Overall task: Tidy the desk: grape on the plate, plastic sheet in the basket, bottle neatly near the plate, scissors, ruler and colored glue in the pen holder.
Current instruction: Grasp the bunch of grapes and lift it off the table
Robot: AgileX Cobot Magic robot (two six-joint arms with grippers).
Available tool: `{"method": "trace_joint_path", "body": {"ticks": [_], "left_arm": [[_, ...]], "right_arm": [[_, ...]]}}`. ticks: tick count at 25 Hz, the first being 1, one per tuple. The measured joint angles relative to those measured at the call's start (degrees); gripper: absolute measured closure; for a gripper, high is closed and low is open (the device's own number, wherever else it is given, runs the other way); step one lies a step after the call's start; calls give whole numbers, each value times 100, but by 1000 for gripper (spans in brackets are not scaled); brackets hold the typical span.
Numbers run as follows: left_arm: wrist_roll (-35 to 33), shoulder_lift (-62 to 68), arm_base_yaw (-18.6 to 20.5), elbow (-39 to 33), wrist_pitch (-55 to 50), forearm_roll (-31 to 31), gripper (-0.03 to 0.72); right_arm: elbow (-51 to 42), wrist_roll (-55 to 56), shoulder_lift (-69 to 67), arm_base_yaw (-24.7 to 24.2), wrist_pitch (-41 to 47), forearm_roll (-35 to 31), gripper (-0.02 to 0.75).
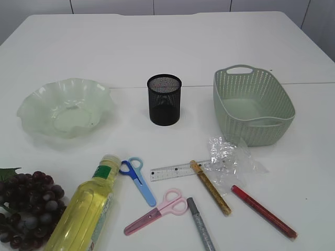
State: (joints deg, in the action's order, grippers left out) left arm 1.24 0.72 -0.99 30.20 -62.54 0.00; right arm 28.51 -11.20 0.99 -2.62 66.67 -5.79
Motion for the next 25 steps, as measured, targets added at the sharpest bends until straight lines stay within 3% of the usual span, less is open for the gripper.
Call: {"method": "trace_joint_path", "body": {"ticks": [25], "left_arm": [[0,63,0,0,-33,-321,201]], "right_arm": [[0,0,0,0,0,13,206]]}}
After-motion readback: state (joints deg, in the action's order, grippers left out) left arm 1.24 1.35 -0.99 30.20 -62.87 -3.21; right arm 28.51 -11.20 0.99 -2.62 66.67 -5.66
